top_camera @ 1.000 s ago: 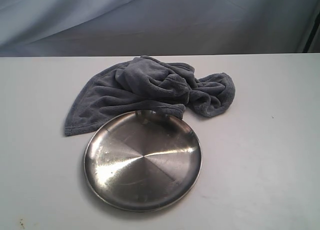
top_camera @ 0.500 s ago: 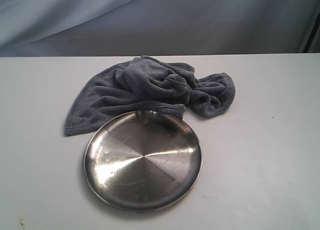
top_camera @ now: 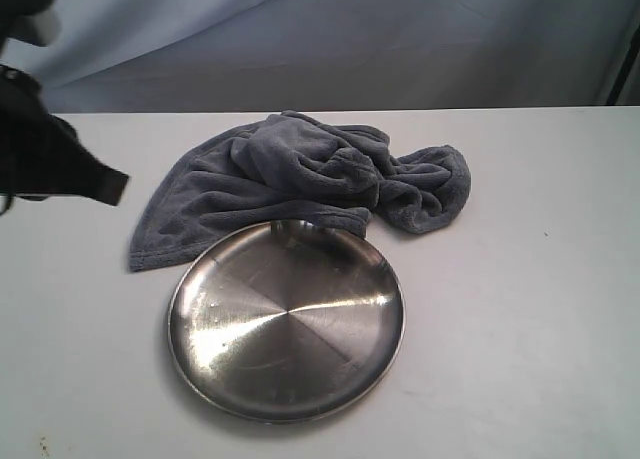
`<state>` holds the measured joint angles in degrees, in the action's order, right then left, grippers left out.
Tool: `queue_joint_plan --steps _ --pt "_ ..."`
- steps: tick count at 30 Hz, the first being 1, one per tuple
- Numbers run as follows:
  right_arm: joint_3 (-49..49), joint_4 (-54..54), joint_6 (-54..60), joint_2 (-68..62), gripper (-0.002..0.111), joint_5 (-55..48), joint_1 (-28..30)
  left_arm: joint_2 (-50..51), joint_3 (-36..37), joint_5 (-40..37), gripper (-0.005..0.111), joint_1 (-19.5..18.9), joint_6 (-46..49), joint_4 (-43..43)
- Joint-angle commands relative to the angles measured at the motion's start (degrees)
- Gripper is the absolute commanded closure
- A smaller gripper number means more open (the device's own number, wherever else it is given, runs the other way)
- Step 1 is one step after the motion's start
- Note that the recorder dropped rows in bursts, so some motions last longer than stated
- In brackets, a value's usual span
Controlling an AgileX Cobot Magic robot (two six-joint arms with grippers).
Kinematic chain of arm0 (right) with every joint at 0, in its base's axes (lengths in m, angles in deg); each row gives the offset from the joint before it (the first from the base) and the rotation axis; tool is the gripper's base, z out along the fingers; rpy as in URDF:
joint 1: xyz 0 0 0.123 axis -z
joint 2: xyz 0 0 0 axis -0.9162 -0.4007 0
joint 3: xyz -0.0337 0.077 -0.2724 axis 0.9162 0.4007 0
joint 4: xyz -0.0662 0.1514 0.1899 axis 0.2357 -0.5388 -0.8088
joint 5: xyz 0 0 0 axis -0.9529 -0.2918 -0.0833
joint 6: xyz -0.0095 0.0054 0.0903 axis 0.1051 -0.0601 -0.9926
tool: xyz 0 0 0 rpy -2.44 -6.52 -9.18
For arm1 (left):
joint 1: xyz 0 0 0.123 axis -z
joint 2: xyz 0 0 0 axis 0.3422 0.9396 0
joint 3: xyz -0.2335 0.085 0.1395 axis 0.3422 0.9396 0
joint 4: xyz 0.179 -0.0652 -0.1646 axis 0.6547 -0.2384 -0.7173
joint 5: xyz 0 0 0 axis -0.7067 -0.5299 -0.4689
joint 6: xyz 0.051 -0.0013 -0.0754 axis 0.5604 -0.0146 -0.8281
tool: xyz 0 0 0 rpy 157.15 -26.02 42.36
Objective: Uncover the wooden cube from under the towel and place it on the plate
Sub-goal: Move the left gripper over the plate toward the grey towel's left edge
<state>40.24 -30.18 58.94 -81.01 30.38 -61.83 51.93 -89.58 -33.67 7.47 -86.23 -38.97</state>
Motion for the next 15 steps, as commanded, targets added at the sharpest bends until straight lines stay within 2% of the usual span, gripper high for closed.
queue_joint_plan --steps 1,5,9,15 --pt "0.1 -0.3 -0.2 0.4 0.105 -0.7 0.0 9.0 -4.1 2.8 0.107 7.0 -12.5 5.6" --pt "0.1 -0.3 -0.2 0.4 0.105 -0.7 0.0 18.0 -10.2 1.9 0.107 10.2 -16.7 4.2" --pt "0.1 -0.3 -0.2 0.4 0.105 -0.7 0.0 28.1 -20.1 -2.1 0.107 10.5 -16.7 -1.0" --pt "0.1 -0.3 -0.2 0.4 0.105 -0.7 0.0 39.3 -31.4 -2.1 0.107 10.5 -18.1 -2.3"
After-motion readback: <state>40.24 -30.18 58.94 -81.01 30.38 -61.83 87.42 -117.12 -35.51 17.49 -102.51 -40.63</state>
